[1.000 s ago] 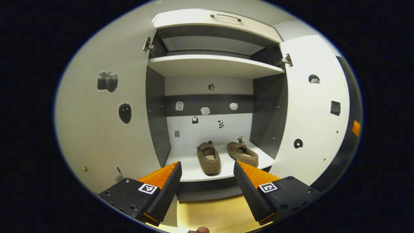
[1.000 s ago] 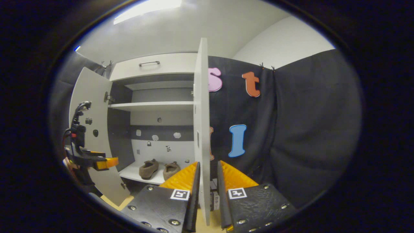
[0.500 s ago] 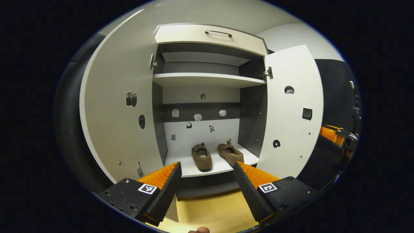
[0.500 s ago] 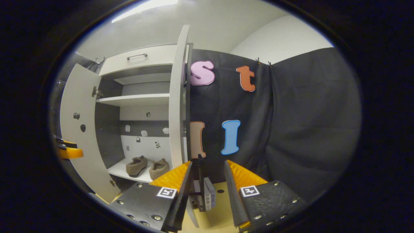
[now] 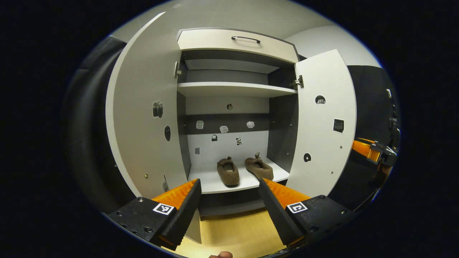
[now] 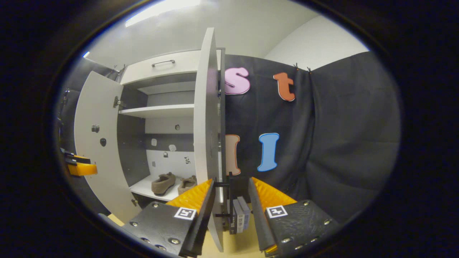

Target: Grab one shoe with the right hand and put it into the shoe cabinet, grab the other shoe with the left hand and put it into the shoe cabinet; then close the right door with the right hand and the left door with the left hand.

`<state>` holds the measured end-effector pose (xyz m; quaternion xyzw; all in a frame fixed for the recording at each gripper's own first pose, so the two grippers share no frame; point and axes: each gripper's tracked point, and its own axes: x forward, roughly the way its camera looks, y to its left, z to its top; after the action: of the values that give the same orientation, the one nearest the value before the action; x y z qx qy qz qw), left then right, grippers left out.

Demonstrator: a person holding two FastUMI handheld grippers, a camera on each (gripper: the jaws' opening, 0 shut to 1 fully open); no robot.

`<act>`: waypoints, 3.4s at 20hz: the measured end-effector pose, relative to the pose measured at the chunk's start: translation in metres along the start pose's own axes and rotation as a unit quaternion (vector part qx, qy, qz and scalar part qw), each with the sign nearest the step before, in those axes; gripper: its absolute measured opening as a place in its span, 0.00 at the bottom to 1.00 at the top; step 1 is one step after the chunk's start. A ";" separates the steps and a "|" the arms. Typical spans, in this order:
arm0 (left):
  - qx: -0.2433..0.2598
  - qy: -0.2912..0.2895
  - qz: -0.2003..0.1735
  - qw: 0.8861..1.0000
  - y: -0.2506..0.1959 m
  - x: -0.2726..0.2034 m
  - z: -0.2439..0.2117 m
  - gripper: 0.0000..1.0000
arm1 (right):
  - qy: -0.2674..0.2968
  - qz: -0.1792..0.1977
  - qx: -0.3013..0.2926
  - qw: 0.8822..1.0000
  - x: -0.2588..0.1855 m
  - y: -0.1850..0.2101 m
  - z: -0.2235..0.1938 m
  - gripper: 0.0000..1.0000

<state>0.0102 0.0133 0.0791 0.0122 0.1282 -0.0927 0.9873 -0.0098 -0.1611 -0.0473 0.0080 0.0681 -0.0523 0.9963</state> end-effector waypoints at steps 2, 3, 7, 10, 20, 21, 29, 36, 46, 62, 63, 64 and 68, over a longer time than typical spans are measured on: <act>0.000 -0.007 0.003 1.000 0.002 -0.004 0.004 0.99 | 0.001 0.023 -0.001 1.000 -0.002 0.021 0.001 0.57; 0.000 -0.010 0.005 1.000 0.003 -0.008 0.006 0.99 | 0.003 0.033 -0.002 0.999 0.000 0.032 0.001 0.57; -0.003 -0.012 0.018 1.000 0.011 -0.017 0.004 0.98 | 0.007 0.067 -0.001 0.998 0.005 0.063 -0.001 0.57; -0.005 -0.011 0.029 1.000 0.019 -0.024 0.000 0.98 | 0.007 0.091 -0.006 0.996 0.011 0.086 -0.001 0.57; -0.012 -0.015 0.056 0.998 0.035 -0.046 -0.001 0.99 | 0.011 0.137 0.011 0.990 0.027 0.125 -0.001 0.57; -0.013 -0.016 0.057 0.998 0.033 -0.048 -0.001 0.98 | 0.012 0.145 0.014 0.989 0.027 0.130 -0.002 0.57; -0.018 -0.018 0.069 0.997 0.034 -0.056 -0.003 0.98 | 0.013 0.168 0.028 0.985 0.030 0.146 0.002 0.59; -0.022 -0.025 0.087 0.996 0.040 -0.074 -0.001 0.99 | 0.014 0.188 0.023 0.982 0.043 0.171 -0.003 0.54; -0.031 -0.032 0.128 0.991 0.071 -0.104 -0.005 0.98 | 0.007 0.208 0.032 0.977 0.046 0.198 -0.001 0.59; -0.040 -0.032 0.181 0.982 0.147 -0.091 -0.015 0.97 | -0.001 0.191 0.021 0.981 0.044 0.189 0.003 0.59; -0.038 -0.031 0.187 0.981 0.154 -0.089 -0.015 0.94 | -0.002 0.189 0.021 0.982 0.044 0.186 0.002 0.59; -0.037 -0.032 0.191 0.980 0.160 -0.085 -0.015 0.93 | -0.002 0.186 0.021 0.982 0.044 0.184 0.002 0.59; -0.042 -0.021 0.195 0.980 0.174 -0.069 -0.023 0.94 | -0.002 0.174 0.020 0.985 0.046 0.174 0.001 0.59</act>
<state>-0.0292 0.1976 0.0751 -0.0060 0.1062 0.1066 0.9886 0.0540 0.0076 -0.0508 0.0396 0.0622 0.1200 0.9900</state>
